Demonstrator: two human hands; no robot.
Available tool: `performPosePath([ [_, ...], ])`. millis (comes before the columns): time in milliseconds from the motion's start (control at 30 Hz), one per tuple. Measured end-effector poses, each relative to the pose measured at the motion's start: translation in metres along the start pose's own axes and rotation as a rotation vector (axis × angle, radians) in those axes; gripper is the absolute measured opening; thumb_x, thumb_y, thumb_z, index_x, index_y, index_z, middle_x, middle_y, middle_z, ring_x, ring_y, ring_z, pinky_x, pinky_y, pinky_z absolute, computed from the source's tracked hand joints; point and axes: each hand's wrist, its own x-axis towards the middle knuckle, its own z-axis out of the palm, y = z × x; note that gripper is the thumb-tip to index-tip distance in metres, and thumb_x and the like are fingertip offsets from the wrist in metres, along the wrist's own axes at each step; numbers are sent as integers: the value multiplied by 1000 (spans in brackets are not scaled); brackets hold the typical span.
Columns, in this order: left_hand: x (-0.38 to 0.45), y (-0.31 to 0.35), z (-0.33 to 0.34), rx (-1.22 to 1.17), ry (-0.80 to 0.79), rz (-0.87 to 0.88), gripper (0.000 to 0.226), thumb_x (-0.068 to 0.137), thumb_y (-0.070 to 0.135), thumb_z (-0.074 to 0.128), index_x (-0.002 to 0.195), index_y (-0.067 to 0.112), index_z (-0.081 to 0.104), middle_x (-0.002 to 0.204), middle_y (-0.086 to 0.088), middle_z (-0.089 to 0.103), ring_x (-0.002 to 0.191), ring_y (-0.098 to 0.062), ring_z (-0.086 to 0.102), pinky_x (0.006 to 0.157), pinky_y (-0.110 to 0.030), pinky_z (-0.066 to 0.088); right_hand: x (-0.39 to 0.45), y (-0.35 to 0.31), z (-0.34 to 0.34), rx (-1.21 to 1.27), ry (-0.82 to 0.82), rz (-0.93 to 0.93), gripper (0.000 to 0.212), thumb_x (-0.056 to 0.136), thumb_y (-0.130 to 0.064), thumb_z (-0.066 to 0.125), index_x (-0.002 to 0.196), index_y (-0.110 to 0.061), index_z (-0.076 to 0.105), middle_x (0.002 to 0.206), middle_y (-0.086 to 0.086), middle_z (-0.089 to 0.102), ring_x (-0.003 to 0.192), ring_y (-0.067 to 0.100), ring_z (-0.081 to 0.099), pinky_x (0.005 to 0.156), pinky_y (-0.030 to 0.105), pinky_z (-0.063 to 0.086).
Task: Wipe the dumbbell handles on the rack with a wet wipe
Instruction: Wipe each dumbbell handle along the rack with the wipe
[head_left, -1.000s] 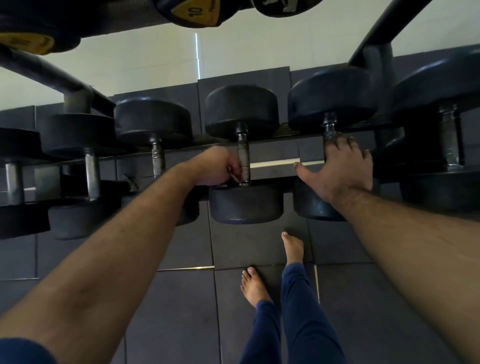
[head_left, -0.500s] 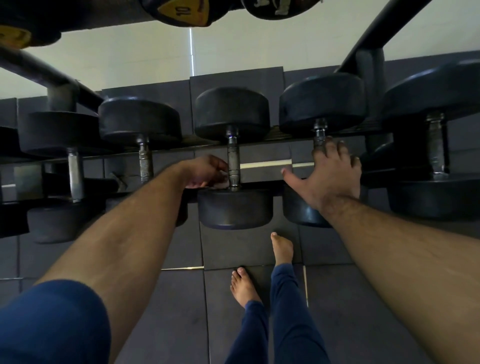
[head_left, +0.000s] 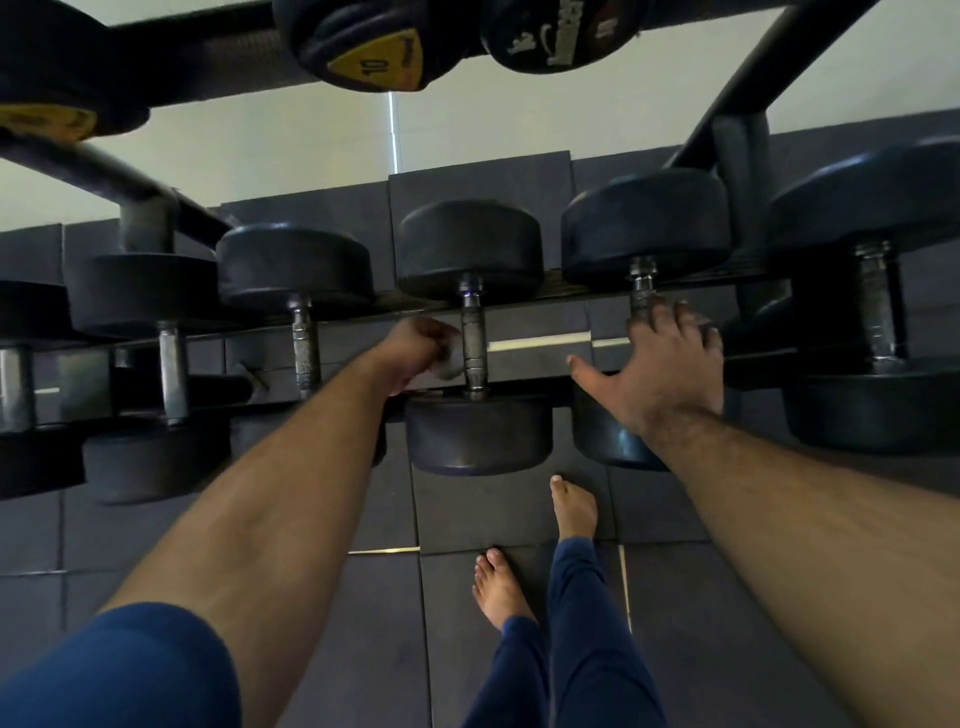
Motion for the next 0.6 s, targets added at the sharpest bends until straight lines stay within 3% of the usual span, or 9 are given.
performPosePath([
  [67, -2, 14, 17, -389, 35, 8, 37, 98, -17, 46, 100, 9, 71, 90, -9, 69, 78, -19, 65, 60, -25, 59, -1, 0, 1, 9, 3, 3, 119, 77, -103, 23, 153, -17, 55, 171, 11, 36, 160, 37, 26, 125, 63, 28],
  [133, -4, 21, 32, -551, -133, -18, 32, 103, -6, 46, 103, 10, 73, 92, -11, 70, 78, -20, 68, 65, -30, 59, -1, 0, 1, 15, 5, 9, 117, 77, -102, 24, 151, -17, 56, 170, 11, 37, 159, 36, 27, 125, 64, 28],
  [200, -12, 18, 29, -417, -262, -66, 31, 103, -4, 46, 103, 12, 73, 88, -9, 74, 75, -18, 72, 64, -29, 59, -1, 1, 0, 14, 6, 9, 116, 78, -101, 24, 151, -17, 56, 170, 11, 37, 159, 36, 26, 124, 64, 28],
  [333, -31, 10, 6, 200, -288, -86, 28, 98, -4, 60, 103, 16, 79, 90, -1, 81, 80, -12, 74, 71, -25, 58, -2, 0, 0, 14, 10, 1, 118, 78, -102, 23, 153, -16, 54, 170, 12, 36, 159, 36, 26, 124, 65, 29],
  [400, -30, 15, -2, 278, -135, -9, 27, 96, -7, 61, 95, 15, 78, 86, 0, 77, 79, -13, 71, 71, -27, 58, -2, 0, 0, 15, 14, 2, 118, 78, -101, 24, 152, -15, 55, 170, 12, 36, 159, 37, 26, 124, 65, 29],
  [500, -20, 28, -8, 97, 330, 123, 10, 89, 6, 77, 96, 13, 80, 93, -4, 78, 91, -21, 75, 82, -34, 63, -2, 0, 2, 21, 18, 6, 117, 77, -101, 25, 151, -16, 56, 170, 12, 36, 160, 37, 26, 124, 65, 29],
  [533, -20, 32, -6, 52, 419, 152, 10, 86, 12, 80, 95, 15, 81, 92, -3, 79, 90, -19, 75, 81, -32, 63, -1, 0, 2, 19, 19, 10, 117, 77, -101, 25, 151, -16, 56, 171, 12, 36, 160, 37, 26, 124, 65, 29],
  [600, -33, 41, 10, 207, 485, 228, 15, 87, 12, 77, 100, 17, 83, 93, -3, 80, 90, -17, 74, 79, -24, 57, 0, 0, 3, 18, 16, 14, 117, 77, -101, 26, 152, -16, 56, 171, 11, 35, 160, 37, 25, 124, 65, 28],
])
